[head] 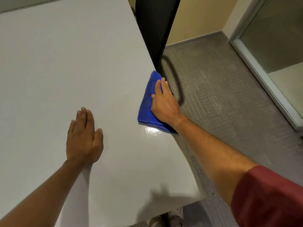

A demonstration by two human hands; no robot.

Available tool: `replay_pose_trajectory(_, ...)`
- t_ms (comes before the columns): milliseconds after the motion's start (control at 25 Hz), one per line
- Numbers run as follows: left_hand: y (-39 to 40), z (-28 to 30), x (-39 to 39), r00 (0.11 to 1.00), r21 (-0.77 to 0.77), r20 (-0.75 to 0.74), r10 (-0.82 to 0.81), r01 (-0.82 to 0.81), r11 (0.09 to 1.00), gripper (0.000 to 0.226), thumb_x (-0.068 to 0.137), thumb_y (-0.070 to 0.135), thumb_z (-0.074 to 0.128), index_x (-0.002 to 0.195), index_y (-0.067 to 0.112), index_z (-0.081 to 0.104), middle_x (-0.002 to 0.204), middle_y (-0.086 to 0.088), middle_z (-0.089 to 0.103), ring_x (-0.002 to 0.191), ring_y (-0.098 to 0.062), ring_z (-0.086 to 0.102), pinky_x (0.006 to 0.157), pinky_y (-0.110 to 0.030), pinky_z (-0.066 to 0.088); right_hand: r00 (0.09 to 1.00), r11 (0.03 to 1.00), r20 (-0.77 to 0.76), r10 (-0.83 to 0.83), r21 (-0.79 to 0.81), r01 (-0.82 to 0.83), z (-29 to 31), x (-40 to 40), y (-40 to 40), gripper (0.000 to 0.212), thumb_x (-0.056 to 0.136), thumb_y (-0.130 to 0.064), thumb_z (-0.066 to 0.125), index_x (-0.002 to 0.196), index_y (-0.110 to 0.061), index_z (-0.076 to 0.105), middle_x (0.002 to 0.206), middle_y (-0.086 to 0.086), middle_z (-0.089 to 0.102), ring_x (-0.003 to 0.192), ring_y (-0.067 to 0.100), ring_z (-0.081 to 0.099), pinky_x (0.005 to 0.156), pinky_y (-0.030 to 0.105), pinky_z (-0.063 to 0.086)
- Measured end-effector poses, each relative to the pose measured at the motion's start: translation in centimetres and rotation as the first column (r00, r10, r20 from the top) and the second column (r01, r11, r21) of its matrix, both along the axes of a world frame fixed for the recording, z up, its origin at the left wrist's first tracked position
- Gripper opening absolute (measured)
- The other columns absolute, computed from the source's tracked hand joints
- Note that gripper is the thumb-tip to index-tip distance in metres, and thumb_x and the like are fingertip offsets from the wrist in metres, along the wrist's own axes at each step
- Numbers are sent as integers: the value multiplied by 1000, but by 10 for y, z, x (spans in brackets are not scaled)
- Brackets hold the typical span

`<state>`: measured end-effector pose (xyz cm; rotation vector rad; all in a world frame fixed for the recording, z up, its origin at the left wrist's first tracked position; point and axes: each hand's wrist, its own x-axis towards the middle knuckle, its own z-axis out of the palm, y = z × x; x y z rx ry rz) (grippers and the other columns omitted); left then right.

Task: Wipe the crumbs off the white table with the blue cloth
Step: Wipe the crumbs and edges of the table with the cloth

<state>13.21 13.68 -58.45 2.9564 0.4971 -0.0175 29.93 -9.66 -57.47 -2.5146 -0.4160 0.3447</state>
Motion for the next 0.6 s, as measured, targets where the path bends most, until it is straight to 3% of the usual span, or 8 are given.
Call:
replay_pose_trajectory(120,-1,1,1,1000,6,6,2,-2,1000,72,90,37,22,153,3,20,163,-16,16,151,-27,11,121,-43,12,999,999,34,39,0,-39,0,9,1,61,103,-17,36,154,3,9,163,22,2,149,33,20,119,35,27)
replay_pose_trajectory(240,-2,2,2,1000,-6,-3,4,-4,1000,72,90,36,23,154,2,19,163,-16,14,151,-27,10,121,-43,11,990,997,117,76,-36,-72,-9,-30,-21,58,102,-14,37,152,8,15,162,26,8,150,35,15,122,36,21)
replay_pose_trajectory(320,-3,4,1,1000,-9,-5,8,-8,1000,72,91,36,24,154,2,18,164,-15,13,152,-27,9,122,-43,10,990,993,85,114,-45,-111,-11,-40,-26,58,102,-14,36,151,8,14,162,27,9,150,35,13,122,38,21)
replay_pose_trajectory(440,-3,3,1,1000,-5,-11,5,-5,1000,72,91,36,23,154,3,17,164,-15,12,152,-26,8,122,-42,8,998,998,23,58,7,-58,-2,-8,-10,62,102,-16,39,153,6,11,162,26,6,145,36,27,117,35,29)
replay_pose_trajectory(600,-2,2,2,1000,-15,-8,9,-9,1000,72,91,37,21,155,4,14,165,-13,8,152,-23,5,122,-39,5,994,995,62,88,-58,-85,-4,7,-3,64,104,-21,39,151,9,9,160,31,6,149,35,18,121,32,17)
